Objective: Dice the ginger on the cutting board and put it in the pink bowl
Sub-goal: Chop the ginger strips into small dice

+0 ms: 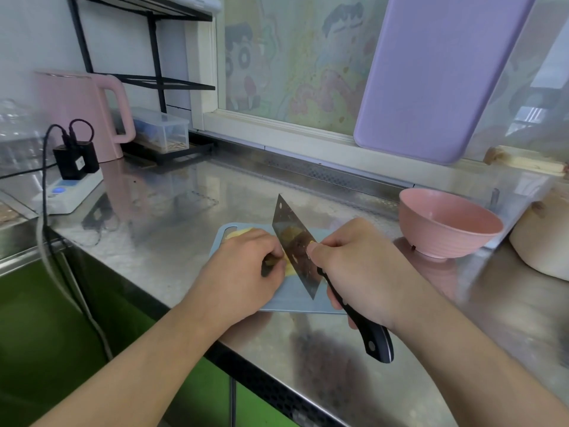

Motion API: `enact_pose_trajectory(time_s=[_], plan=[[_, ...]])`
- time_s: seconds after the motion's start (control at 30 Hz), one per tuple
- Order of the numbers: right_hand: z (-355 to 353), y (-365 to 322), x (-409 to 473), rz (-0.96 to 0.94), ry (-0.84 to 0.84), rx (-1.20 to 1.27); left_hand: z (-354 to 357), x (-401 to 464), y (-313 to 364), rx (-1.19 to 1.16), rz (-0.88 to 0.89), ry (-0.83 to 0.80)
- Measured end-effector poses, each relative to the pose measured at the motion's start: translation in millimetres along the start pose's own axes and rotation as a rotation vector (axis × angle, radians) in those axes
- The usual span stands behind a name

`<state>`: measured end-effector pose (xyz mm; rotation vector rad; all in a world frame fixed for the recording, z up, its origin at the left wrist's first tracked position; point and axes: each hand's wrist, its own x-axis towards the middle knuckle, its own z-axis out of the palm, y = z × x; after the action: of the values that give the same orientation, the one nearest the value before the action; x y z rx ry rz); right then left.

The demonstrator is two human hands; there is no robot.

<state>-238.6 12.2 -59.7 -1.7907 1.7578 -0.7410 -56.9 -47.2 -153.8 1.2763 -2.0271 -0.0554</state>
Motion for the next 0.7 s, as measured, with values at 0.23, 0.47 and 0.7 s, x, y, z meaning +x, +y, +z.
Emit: enact_pose_trajectory(time_s=[0.23, 0.47, 0.7], plan=[[1.3, -1.6, 1.7, 0.010, -0.018, -0.016, -0.1, 0.7, 0.4, -0.007, 0.006, 0.006], [18.0, -0.2, 17.2, 0.020, 0.002, -0.010, -1.0, 1.9, 2.8, 0.004, 0.052, 0.020], [19.3, 10.3, 18.2, 0.013, 0.044, 0.071, -3.1, -0.2, 3.3, -0.044, 0.006, 0.014]])
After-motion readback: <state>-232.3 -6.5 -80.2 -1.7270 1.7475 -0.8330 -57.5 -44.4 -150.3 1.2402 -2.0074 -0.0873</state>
